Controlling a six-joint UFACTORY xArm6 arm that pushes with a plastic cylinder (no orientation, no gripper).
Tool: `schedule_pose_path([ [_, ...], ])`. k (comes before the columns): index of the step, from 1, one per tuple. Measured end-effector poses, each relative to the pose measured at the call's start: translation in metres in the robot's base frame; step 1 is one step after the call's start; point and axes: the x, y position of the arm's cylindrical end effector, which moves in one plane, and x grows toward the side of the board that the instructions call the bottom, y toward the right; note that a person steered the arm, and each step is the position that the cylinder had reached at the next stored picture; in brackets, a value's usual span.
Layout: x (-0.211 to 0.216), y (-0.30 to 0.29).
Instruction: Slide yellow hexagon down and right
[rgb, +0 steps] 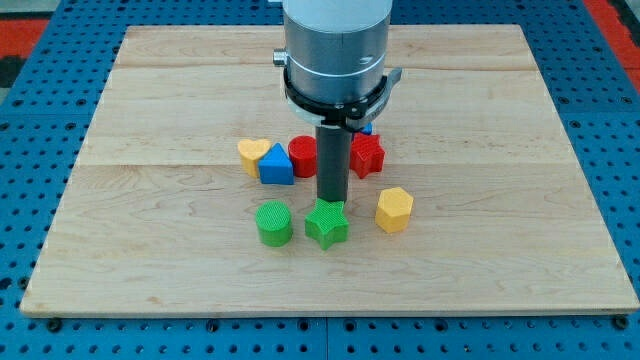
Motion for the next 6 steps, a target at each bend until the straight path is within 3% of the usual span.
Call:
schedule_pose_path([
  [1,0.009,-0.006],
  [2,-0.026,0.015],
  [3,-0.021,0.052],
  [6,0.014,0.058],
])
